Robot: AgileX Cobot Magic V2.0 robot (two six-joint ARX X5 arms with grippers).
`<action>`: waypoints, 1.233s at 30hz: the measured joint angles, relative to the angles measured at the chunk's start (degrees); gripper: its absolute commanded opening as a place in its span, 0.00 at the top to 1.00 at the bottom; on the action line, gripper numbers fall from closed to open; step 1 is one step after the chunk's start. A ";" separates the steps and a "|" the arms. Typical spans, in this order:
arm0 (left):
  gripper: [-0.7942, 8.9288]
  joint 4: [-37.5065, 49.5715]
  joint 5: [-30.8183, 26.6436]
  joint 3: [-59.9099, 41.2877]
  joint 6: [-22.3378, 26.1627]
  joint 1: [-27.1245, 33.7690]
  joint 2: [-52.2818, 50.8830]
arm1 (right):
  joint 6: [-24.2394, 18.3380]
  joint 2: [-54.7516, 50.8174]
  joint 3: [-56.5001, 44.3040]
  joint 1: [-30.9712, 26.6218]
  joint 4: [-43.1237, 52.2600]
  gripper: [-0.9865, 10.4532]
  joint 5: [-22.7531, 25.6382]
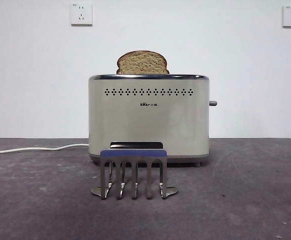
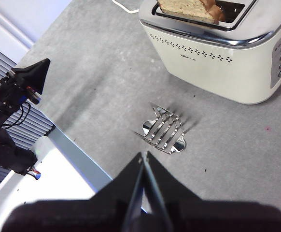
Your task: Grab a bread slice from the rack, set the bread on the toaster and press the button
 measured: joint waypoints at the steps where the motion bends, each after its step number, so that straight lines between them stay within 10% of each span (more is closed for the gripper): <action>1: 0.92 -0.98 0.00 0.00 0.00 0.00 0.00 | -0.02 0.02 0.00 0.00 -0.02 0.91 0.00; 37: 0.92 -6.78 0.17 0.00 -4.52 0.00 -0.02 | -1.31 -0.04 0.00 -0.11 0.44 0.91 0.00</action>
